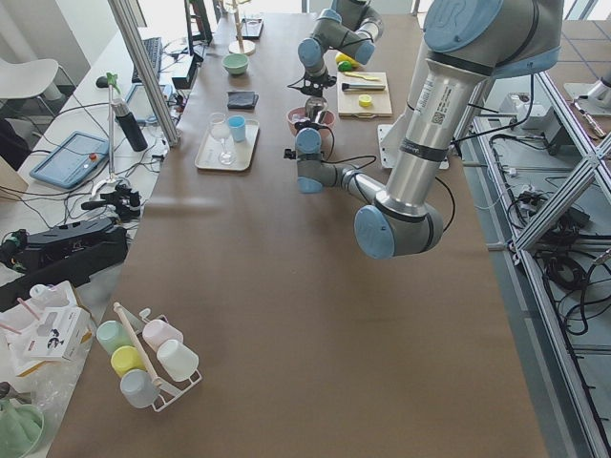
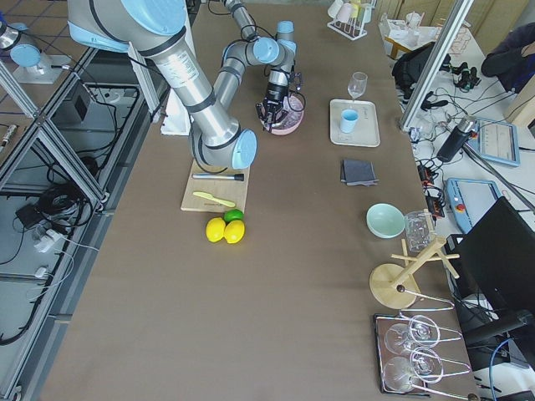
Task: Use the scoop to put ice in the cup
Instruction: 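Drag the scoop through the ice to fill it with the right gripper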
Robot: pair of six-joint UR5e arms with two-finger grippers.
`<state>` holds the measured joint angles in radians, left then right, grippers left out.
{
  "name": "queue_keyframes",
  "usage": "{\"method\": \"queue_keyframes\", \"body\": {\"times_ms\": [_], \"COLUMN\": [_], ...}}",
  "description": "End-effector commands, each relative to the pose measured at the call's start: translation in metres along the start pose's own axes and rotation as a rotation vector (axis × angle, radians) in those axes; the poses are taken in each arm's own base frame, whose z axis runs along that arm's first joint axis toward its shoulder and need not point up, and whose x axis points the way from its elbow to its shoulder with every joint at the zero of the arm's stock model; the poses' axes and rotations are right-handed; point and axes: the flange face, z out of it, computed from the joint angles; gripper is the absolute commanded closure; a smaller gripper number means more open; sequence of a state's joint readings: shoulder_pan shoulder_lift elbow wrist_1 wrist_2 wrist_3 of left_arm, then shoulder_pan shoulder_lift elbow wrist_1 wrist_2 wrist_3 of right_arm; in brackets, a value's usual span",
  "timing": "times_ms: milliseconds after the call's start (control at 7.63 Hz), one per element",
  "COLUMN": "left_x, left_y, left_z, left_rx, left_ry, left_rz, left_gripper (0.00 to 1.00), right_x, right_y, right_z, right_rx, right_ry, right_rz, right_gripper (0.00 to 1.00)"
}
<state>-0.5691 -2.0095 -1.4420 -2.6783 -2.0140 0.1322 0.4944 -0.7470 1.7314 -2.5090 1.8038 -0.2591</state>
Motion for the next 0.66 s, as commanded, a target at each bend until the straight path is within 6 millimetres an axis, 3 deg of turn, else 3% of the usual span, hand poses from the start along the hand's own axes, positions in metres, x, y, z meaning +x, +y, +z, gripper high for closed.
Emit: {"method": "queue_keyframes", "body": {"times_ms": [0,524], "left_x": [-0.0003,0.0004], "left_y": [0.0001,-0.0001], "left_z": [0.0,0.0005], "left_rx": [0.0,-0.001], "left_ry": [-0.003,-0.003], "left_rz": [0.0,0.0], "left_gripper": [0.02,0.02], "right_x": [0.0018,0.004], "right_y": [0.0099,0.0048], "right_z": [0.0159,0.0202], "right_rx": [0.093,0.163], "right_ry": [0.032,0.049], "right_rz": [-0.022,-0.039], "right_gripper": [1.0,1.0]}}
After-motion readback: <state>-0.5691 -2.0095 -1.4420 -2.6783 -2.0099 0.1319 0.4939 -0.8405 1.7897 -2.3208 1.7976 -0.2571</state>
